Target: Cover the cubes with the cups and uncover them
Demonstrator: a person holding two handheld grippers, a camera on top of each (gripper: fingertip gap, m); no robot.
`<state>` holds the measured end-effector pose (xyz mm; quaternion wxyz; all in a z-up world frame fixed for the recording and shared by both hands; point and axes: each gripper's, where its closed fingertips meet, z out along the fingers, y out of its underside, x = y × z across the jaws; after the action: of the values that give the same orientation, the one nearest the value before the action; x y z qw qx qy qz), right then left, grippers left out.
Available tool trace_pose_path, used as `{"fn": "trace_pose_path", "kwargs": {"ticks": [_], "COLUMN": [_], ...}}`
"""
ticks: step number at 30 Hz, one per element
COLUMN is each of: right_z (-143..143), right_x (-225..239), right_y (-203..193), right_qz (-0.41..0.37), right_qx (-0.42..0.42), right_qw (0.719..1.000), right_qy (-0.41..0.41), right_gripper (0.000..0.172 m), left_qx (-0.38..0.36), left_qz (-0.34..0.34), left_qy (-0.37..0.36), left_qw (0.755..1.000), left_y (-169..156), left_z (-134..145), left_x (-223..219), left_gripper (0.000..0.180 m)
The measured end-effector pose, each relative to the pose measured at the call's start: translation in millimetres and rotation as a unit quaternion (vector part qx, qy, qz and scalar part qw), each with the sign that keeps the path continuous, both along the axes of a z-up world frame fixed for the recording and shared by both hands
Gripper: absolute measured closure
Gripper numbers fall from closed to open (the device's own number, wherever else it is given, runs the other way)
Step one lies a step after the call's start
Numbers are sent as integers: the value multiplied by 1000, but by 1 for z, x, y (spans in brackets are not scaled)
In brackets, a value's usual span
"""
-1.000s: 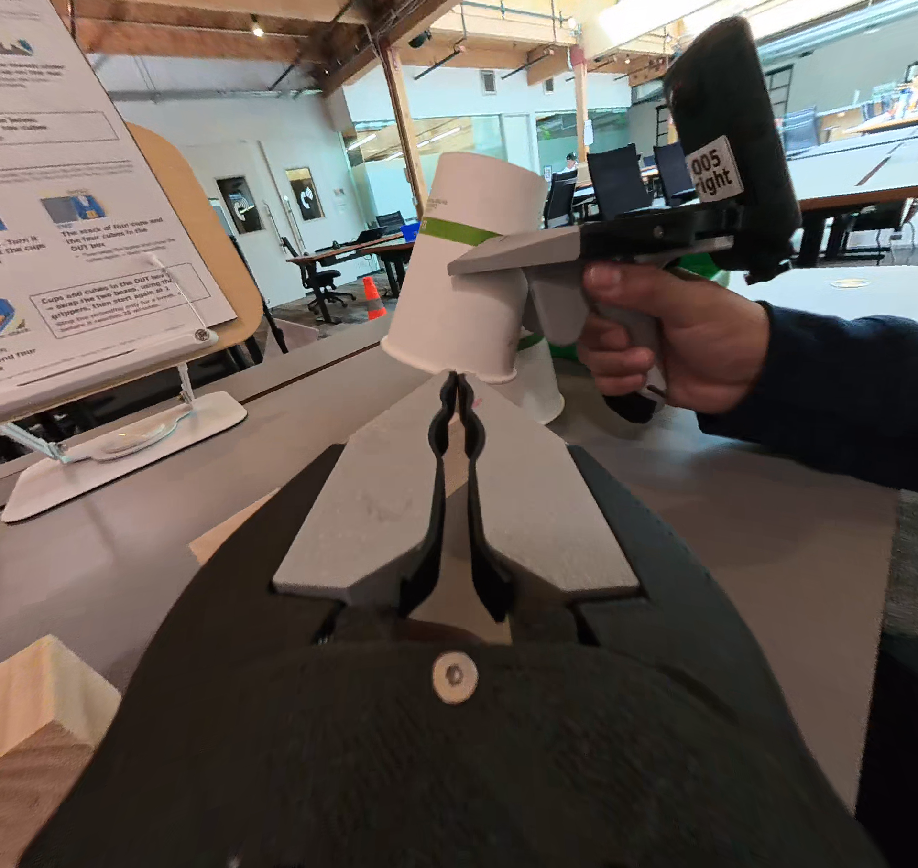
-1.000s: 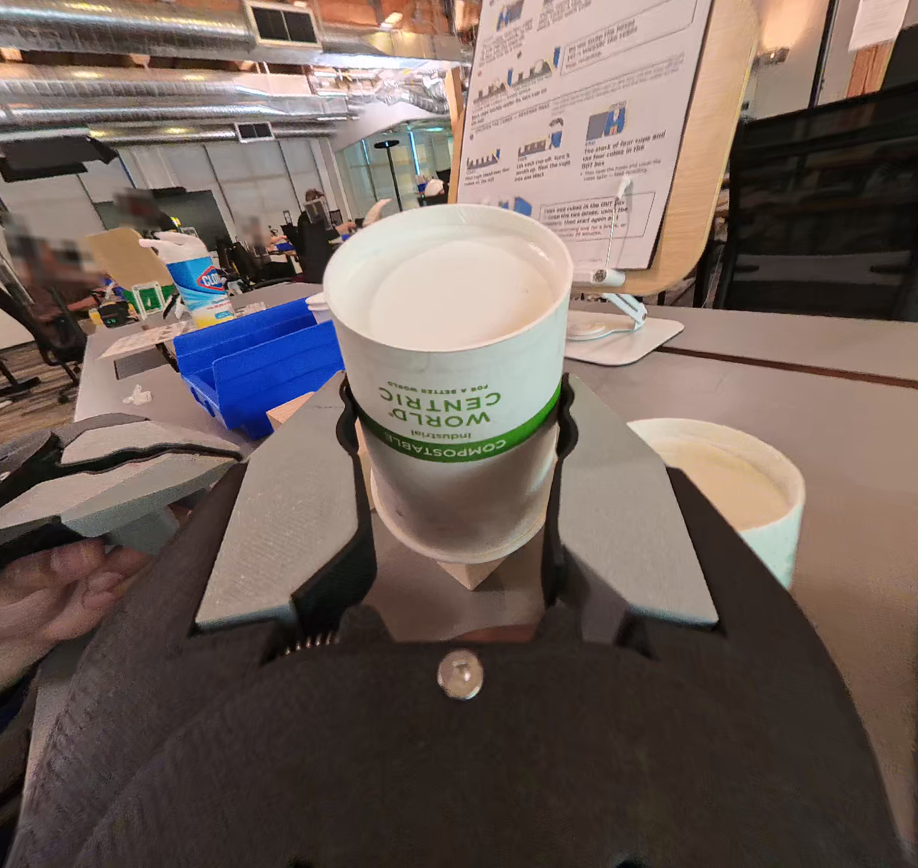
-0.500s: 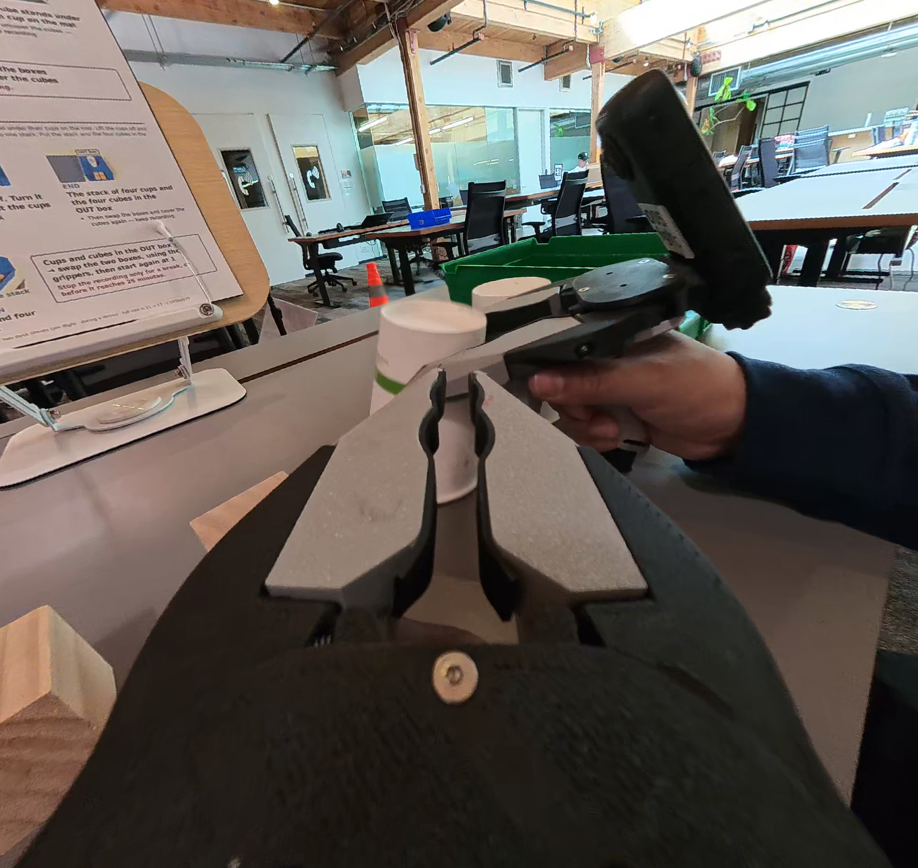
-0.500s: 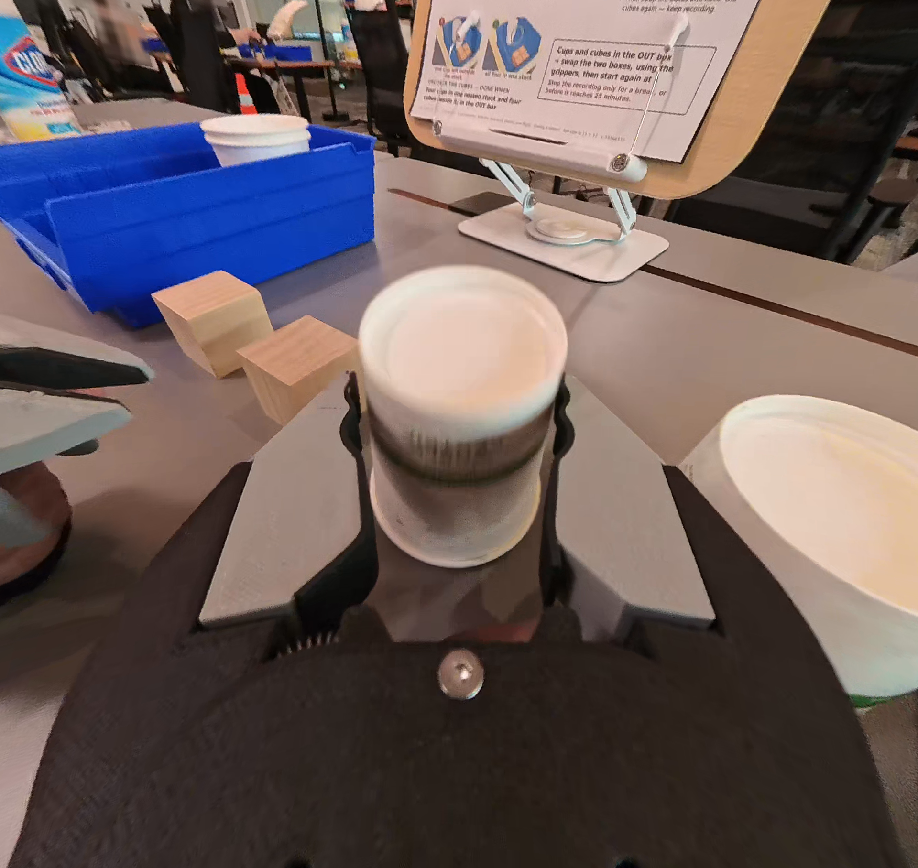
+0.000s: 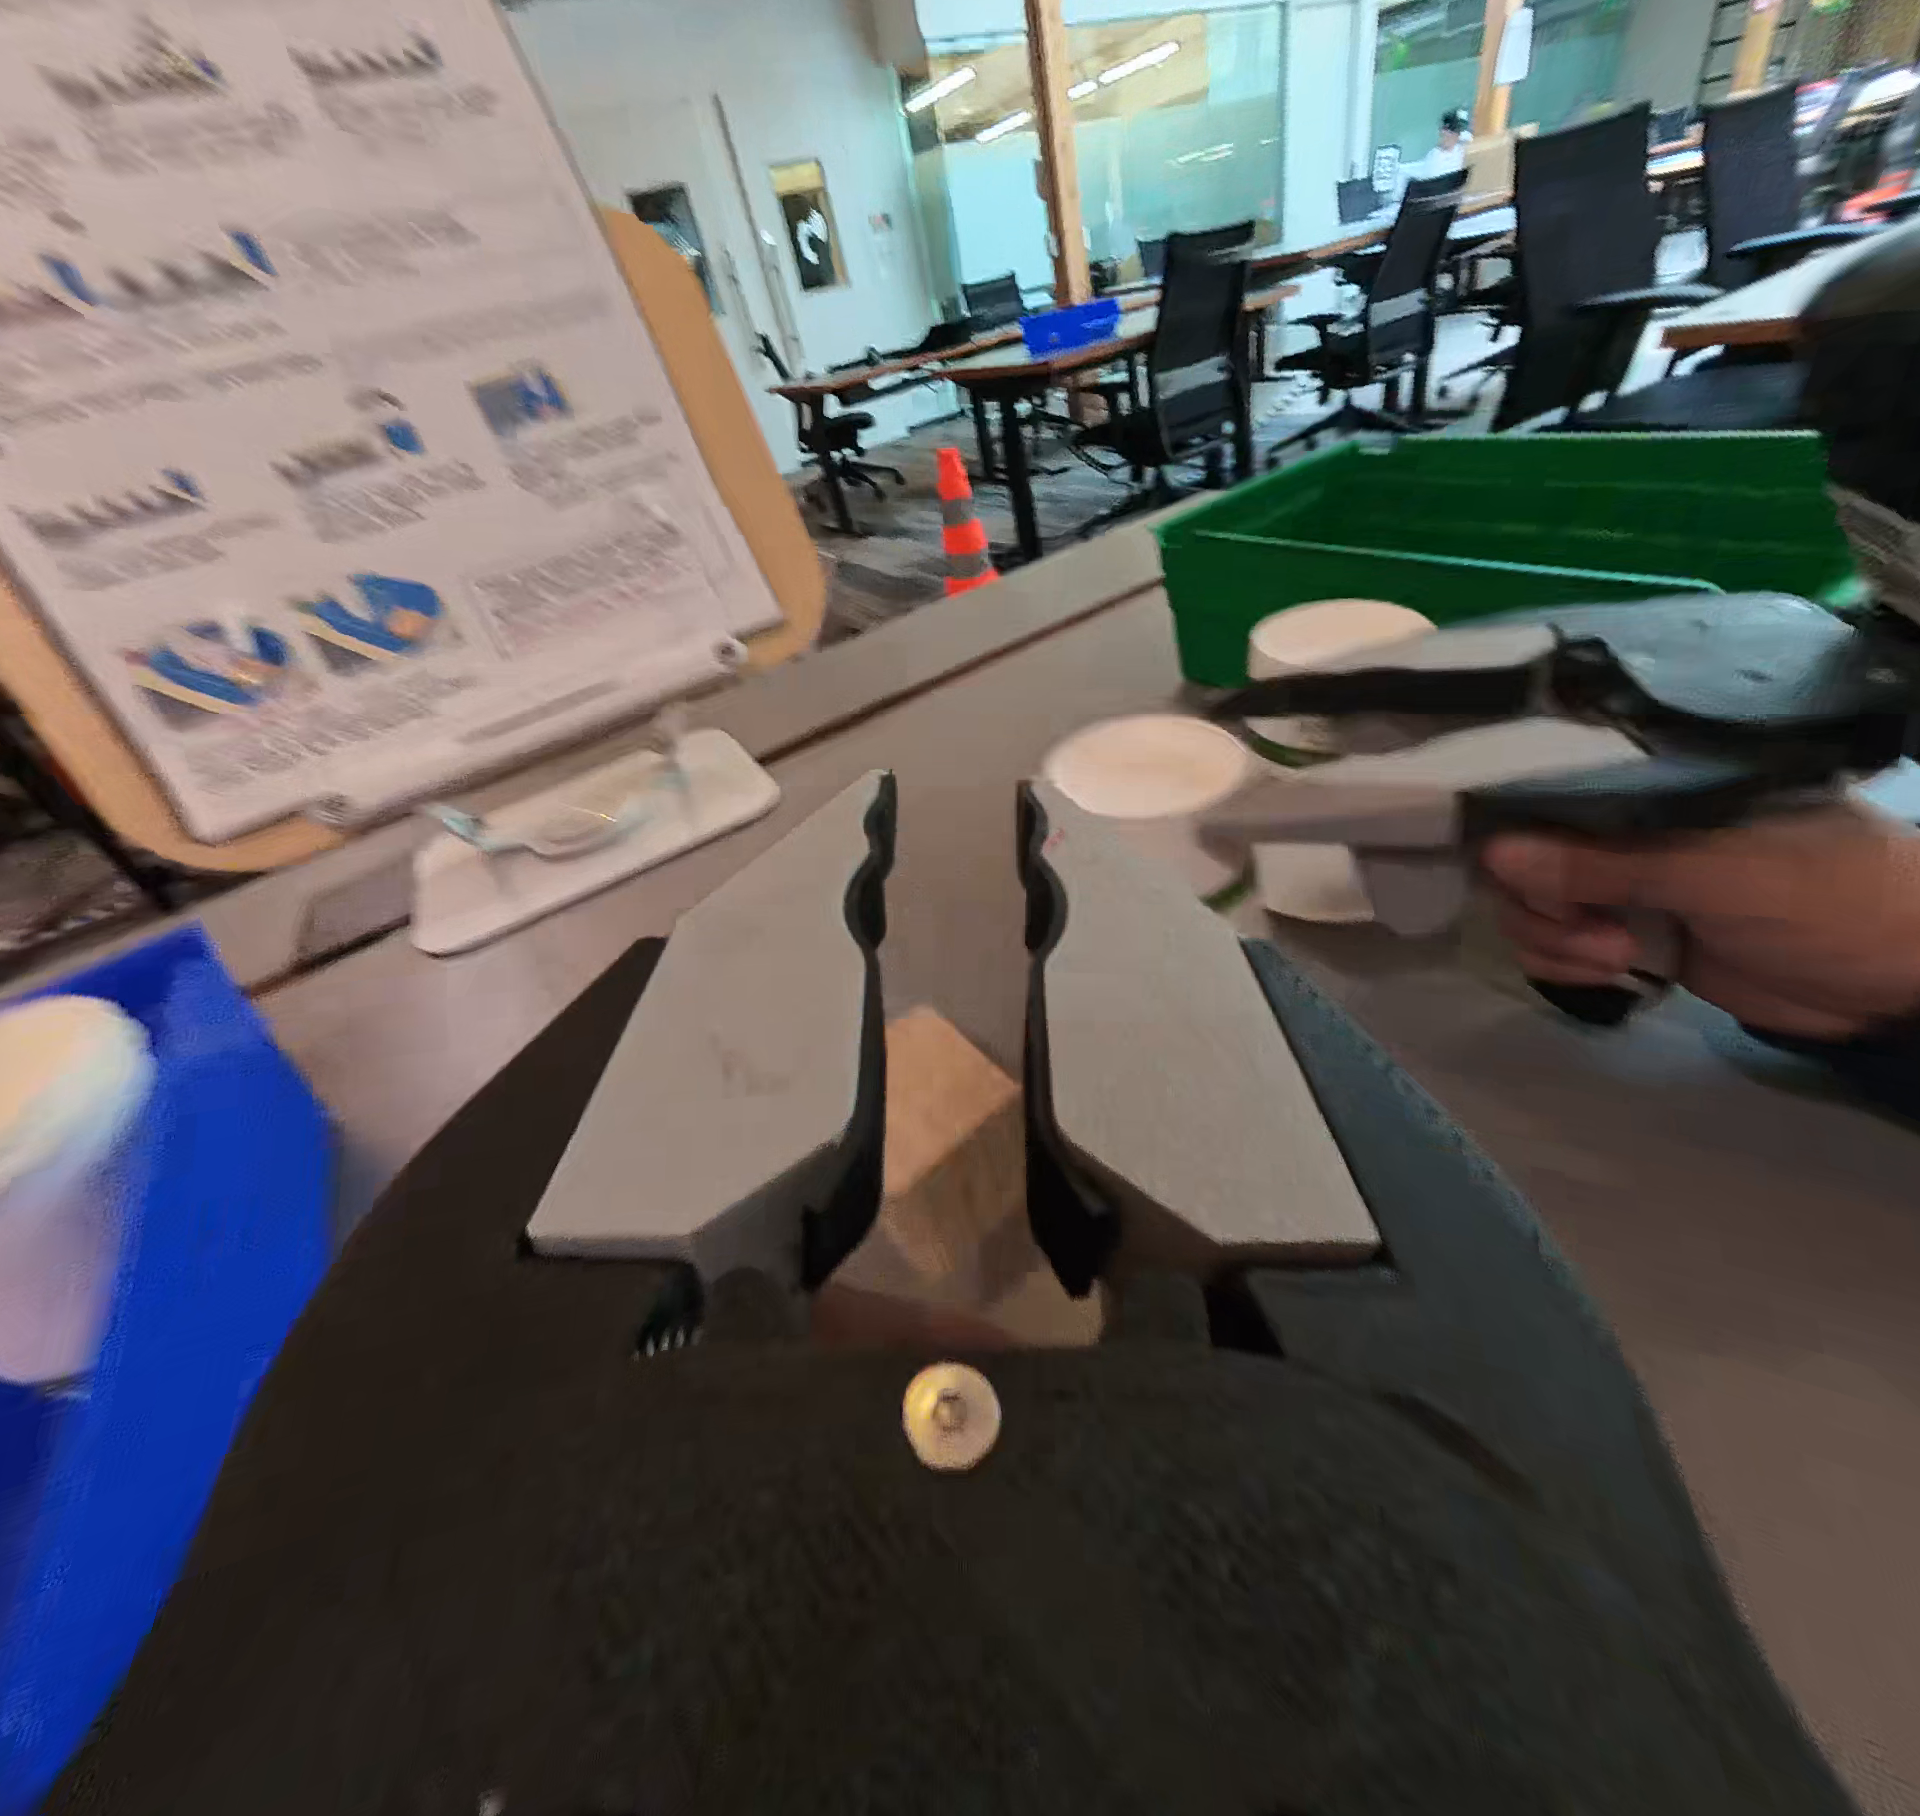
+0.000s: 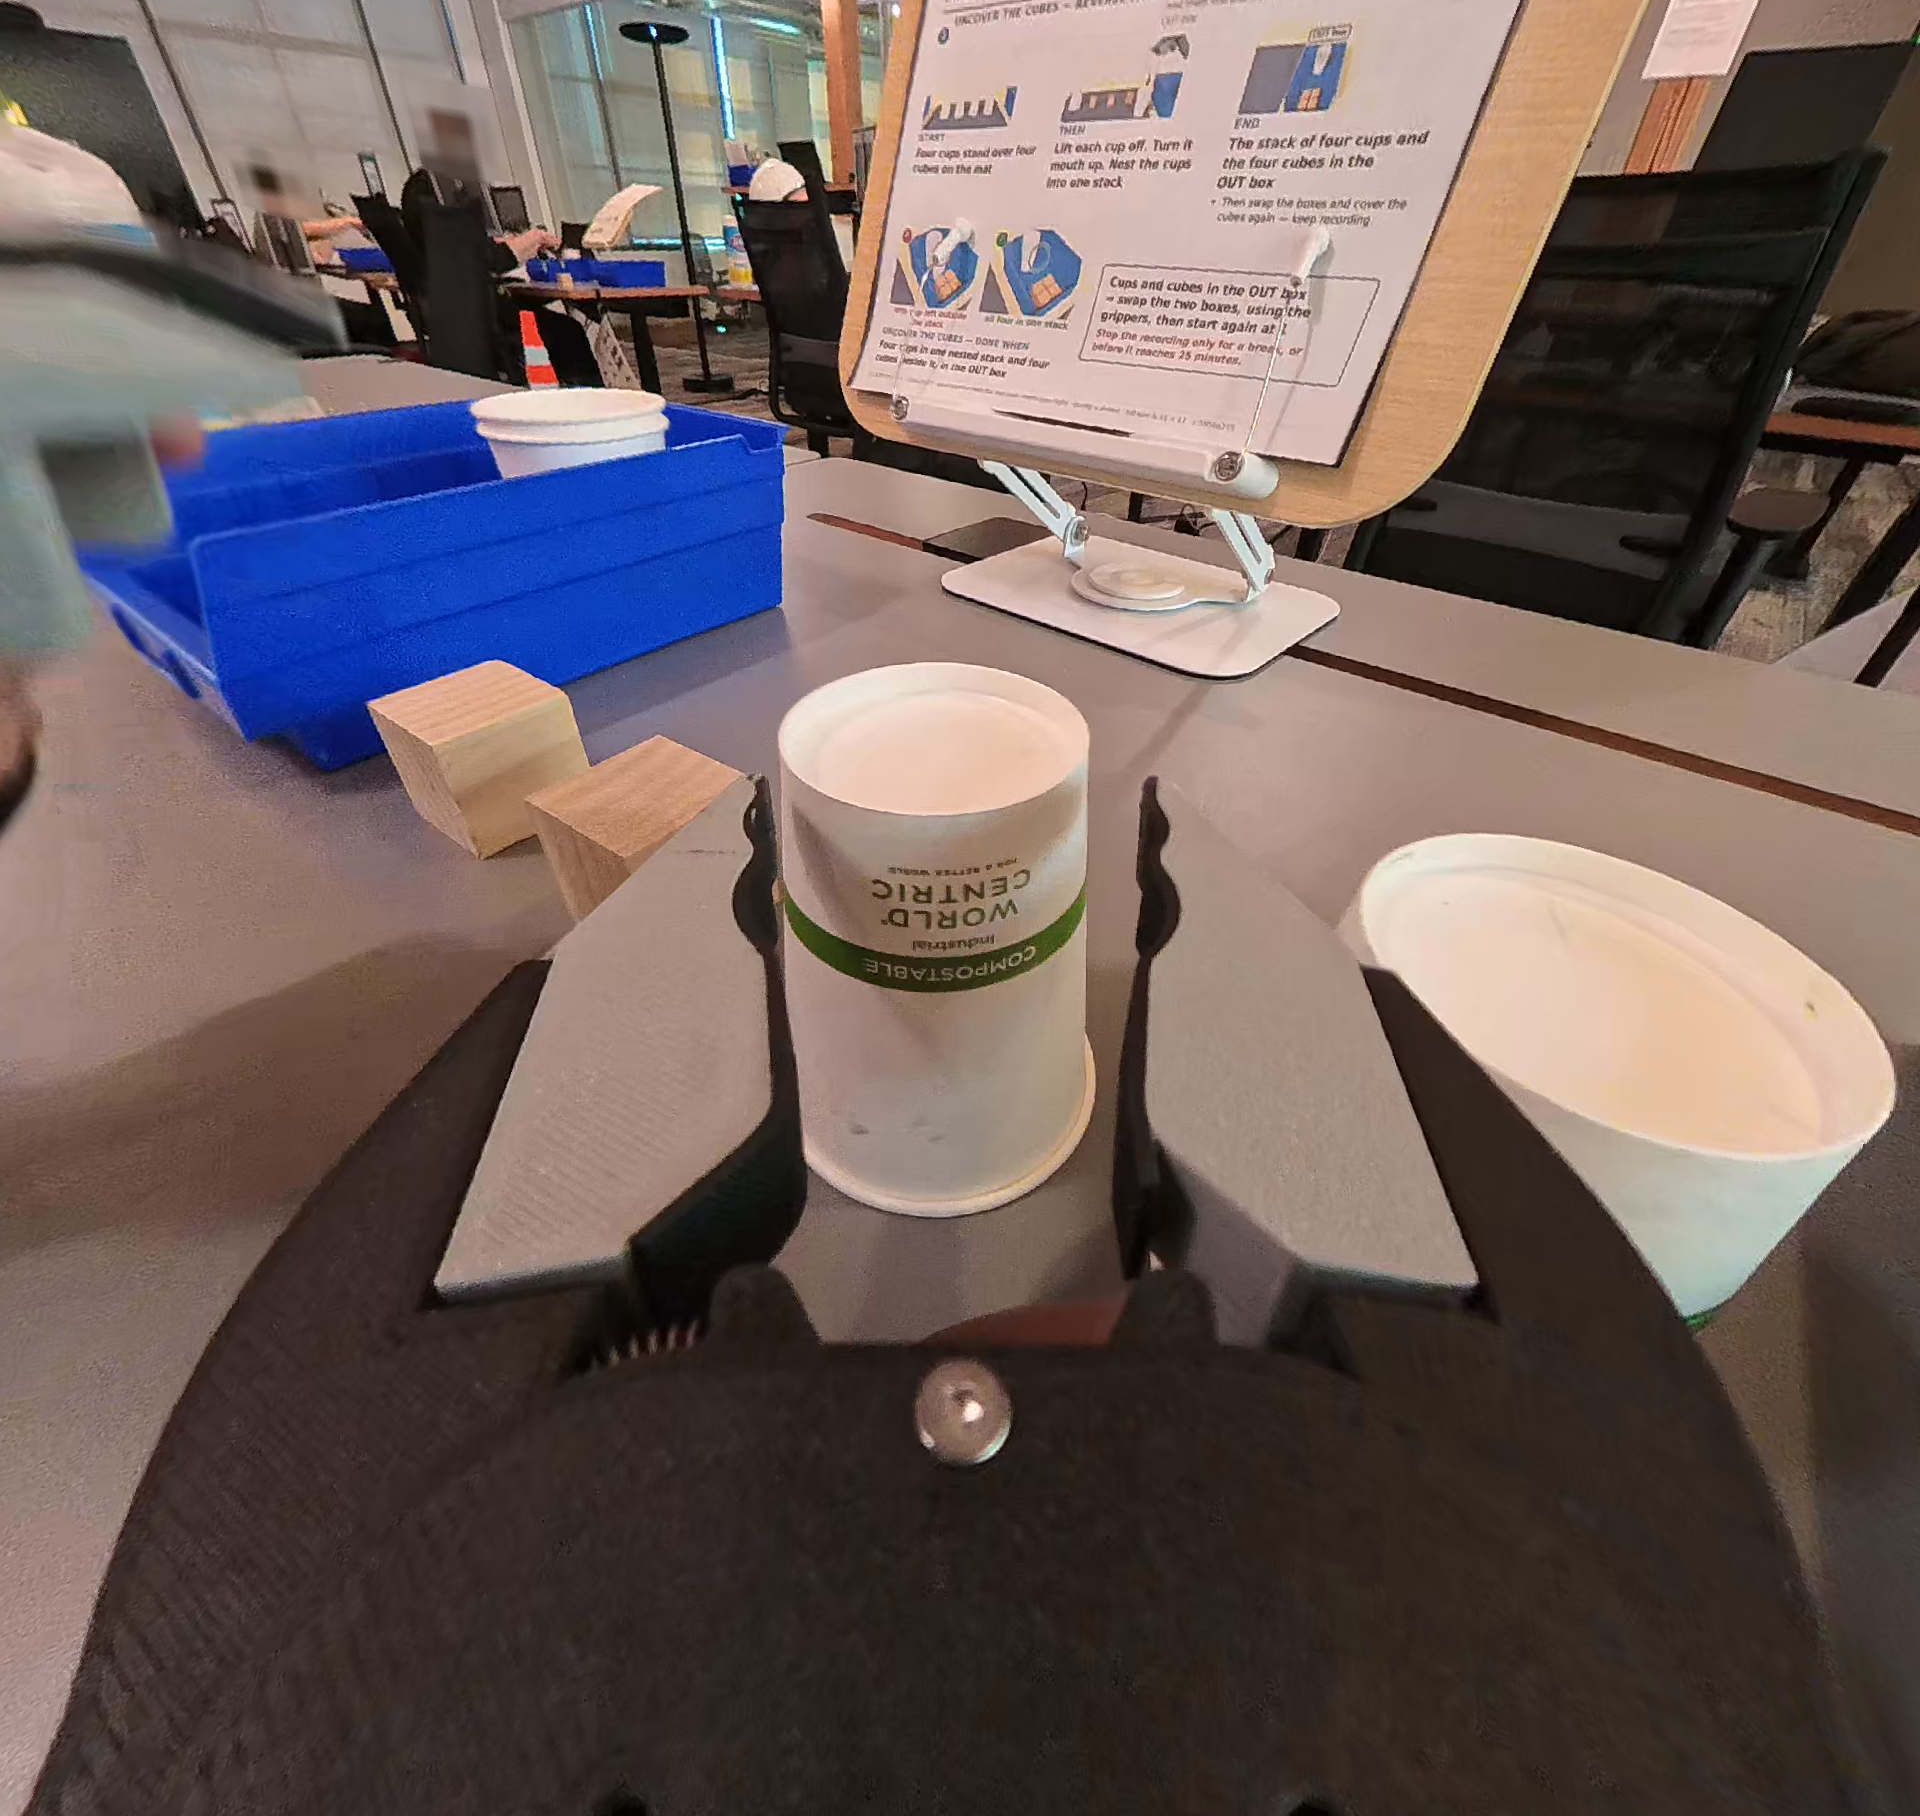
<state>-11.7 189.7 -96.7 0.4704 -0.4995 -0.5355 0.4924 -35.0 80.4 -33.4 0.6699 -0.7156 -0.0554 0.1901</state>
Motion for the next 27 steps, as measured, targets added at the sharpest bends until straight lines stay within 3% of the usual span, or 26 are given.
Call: {"fn": "trace_pose_path", "kwargs": {"ticks": [2,5,11,18,21,27], "right_z": [0,0,4,4,5,6], "right_x": [0,2,4,5,6,7], "right_y": [-2,-3,-3,-3,-3,-2], "right_qz": [3,3,6,6,5,5], "right_qx": [4,10,6,6,6,4], "right_qw": [1000,1000,1000,1000,1000,1000], "right_qy": [0,0,9,11,12,15], "right_gripper": [106,106,107,109,111,112], "left_qx": [-20,-99,-249,-316,-298,-285], "left_qz": [28,53,140,156,157,164], "left_qy": [17,-23,-43,-83,-94,-104], "left_qw": [999,993,957,932,937,939], "left_y": [-14,-33,-76,-91,-89,-93], "left_z": [28,37,-8,-55,-54,-46], "left_x": [-39,-111,-229,-255,-258,-260], "left_gripper": [160,156,153,154,176,178]}}
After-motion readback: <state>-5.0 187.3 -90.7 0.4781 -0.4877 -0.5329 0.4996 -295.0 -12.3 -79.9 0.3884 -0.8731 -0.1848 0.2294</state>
